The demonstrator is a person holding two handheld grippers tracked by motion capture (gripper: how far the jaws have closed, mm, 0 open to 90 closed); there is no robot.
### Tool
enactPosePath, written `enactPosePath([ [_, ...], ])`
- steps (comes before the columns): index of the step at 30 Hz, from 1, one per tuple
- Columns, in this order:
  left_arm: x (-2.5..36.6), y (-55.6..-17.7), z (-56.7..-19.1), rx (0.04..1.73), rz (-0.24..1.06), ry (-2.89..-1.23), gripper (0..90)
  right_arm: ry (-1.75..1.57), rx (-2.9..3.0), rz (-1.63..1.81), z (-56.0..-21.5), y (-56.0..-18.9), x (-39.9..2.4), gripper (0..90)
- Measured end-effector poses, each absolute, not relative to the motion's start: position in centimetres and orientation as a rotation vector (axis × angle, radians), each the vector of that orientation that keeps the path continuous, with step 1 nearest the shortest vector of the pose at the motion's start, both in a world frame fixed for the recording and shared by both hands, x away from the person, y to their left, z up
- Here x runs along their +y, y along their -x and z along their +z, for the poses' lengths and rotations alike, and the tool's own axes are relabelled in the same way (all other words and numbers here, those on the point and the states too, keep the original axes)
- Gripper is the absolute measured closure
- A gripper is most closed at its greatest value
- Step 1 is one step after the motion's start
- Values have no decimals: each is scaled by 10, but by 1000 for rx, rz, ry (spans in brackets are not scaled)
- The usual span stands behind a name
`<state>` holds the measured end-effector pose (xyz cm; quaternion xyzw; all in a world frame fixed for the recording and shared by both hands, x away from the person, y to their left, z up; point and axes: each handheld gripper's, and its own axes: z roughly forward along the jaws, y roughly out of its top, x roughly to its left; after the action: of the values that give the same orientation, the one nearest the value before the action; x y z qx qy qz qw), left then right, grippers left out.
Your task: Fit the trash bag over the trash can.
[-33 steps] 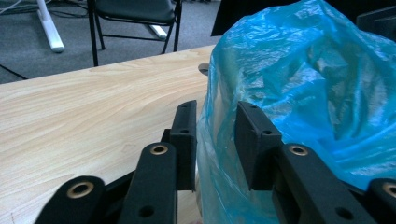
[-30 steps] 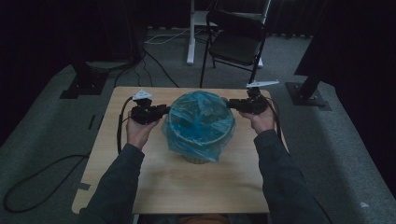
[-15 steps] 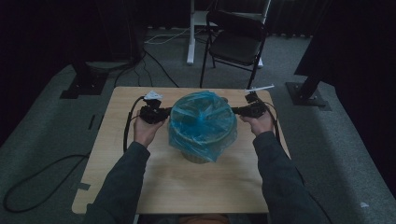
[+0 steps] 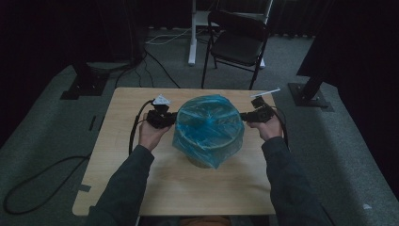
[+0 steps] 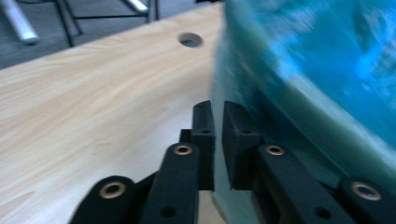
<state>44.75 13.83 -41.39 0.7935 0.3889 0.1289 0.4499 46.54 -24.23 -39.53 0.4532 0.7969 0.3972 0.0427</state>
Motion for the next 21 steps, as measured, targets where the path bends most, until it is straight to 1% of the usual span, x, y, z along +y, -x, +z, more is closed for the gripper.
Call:
enactPosePath([
  [1, 140, -448, -412, 968, 319, -1945, 808, -1379, 2396, 1239, -391, -466, -244, 689],
  [4, 143, -450, -405, 976, 310, -1898, 790, -1374, 2267, 1313, -380, -468, -248, 634],
  [7, 142, -453, -404, 976, 294, -1887, 786, -1353, 2210, 1474, -371, -472, -247, 623],
  [9, 139, -455, -406, 978, 285, -1889, 787, -1339, 2228, 1510, -370, -476, -242, 619],
  [11, 137, -456, -407, 974, 281, -1895, 790, -1332, 2267, 1478, -371, -478, -235, 625],
  [12, 137, -457, -408, 970, 277, -1894, 791, -1323, 2281, 1485, -372, -479, -234, 644],
  [15, 135, -457, -408, 961, 270, -1901, 793, -1274, 2362, 1453, -375, -475, -230, 759],
  [21, 129, -455, -408, 889, 246, -1926, 795, -1190, 2461, 1380, -370, -461, -227, 753],
])
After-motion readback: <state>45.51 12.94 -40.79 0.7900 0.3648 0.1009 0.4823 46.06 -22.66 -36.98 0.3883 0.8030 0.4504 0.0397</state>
